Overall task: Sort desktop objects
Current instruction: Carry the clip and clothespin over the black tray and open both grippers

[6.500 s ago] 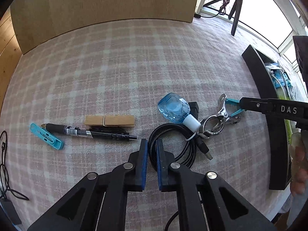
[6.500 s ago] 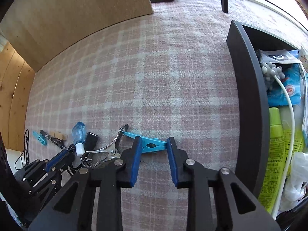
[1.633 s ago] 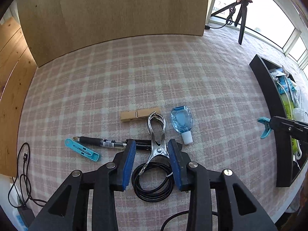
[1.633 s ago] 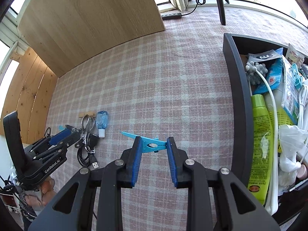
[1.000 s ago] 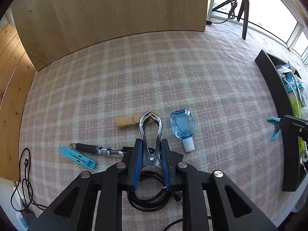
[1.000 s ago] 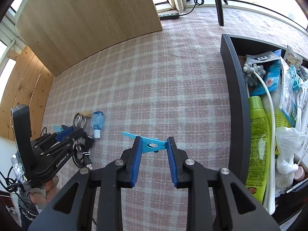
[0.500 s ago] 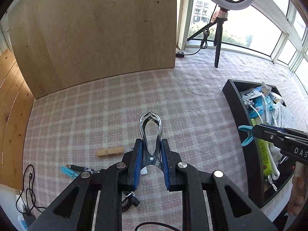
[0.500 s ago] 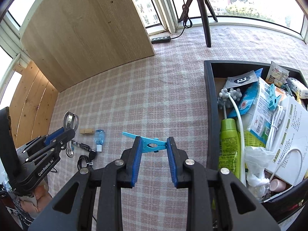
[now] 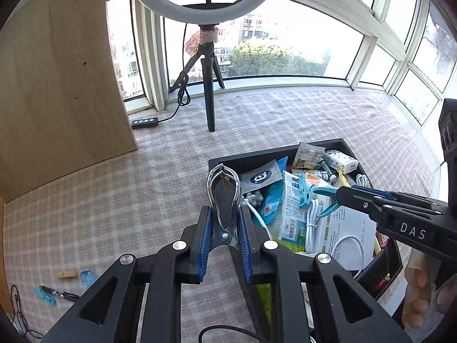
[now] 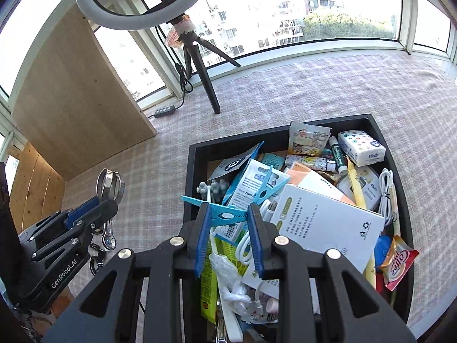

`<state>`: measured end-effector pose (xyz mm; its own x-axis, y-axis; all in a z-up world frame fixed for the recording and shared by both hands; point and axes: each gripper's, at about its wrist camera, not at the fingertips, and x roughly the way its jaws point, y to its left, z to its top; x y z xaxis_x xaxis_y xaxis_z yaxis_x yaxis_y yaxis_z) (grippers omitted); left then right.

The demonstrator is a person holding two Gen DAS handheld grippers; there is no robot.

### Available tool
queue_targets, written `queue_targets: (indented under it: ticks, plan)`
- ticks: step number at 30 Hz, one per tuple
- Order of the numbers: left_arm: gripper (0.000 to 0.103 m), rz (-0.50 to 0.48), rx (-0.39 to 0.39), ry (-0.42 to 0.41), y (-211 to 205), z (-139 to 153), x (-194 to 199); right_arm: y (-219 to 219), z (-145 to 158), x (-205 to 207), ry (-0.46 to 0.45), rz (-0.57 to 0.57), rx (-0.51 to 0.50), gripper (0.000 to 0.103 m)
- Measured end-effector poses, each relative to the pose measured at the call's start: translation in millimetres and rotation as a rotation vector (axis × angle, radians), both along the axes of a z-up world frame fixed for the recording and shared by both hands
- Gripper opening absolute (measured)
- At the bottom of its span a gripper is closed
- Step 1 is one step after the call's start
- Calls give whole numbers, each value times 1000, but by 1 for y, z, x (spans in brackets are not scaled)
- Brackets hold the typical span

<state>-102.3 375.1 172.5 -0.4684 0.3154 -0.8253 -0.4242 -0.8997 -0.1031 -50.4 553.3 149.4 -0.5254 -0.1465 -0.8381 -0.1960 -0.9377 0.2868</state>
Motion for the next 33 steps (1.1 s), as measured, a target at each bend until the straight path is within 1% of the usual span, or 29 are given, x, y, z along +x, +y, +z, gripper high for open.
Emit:
queue_targets:
  ticks: [4,7,12,14,15,16,18,21,25,29,33]
  plan:
    - [18,-51,23,-12,48,6,-6,38,2,1,3,-40,6,25]
    - [18,-95,18,-3,85,10,-8,62,1,2,2,-68,4,25]
    - [18,-157,21,9,132,12,-11,89,-1,0,-2,-85,4,26]
    - [22,-168,35,9,145,12,-15,98,-1,-1,3,-81,-14,26]
    - [28,-170,38,4,149,12,-17,102,-2,-2,-10,-92,-16,33]
    - [31,-166,40,9,151,13,-19,107,-3,-2,-16,-106,-14,36]
    - [31,-160,28,17,153,13,-20,114,-4,-3,-13,-116,-18,38]
    - [31,-142,14,19,147,11,-22,121,-8,-1,-18,-135,-29,38]
    - [31,-94,13,6,126,9,-23,117,-13,0,-18,-138,-69,38]
    - [31,-42,1,6,91,5,-19,93,-12,1,-18,-91,-68,38]
    - [32,28,3,-16,45,-3,-16,60,-10,3,-18,-32,-60,38]
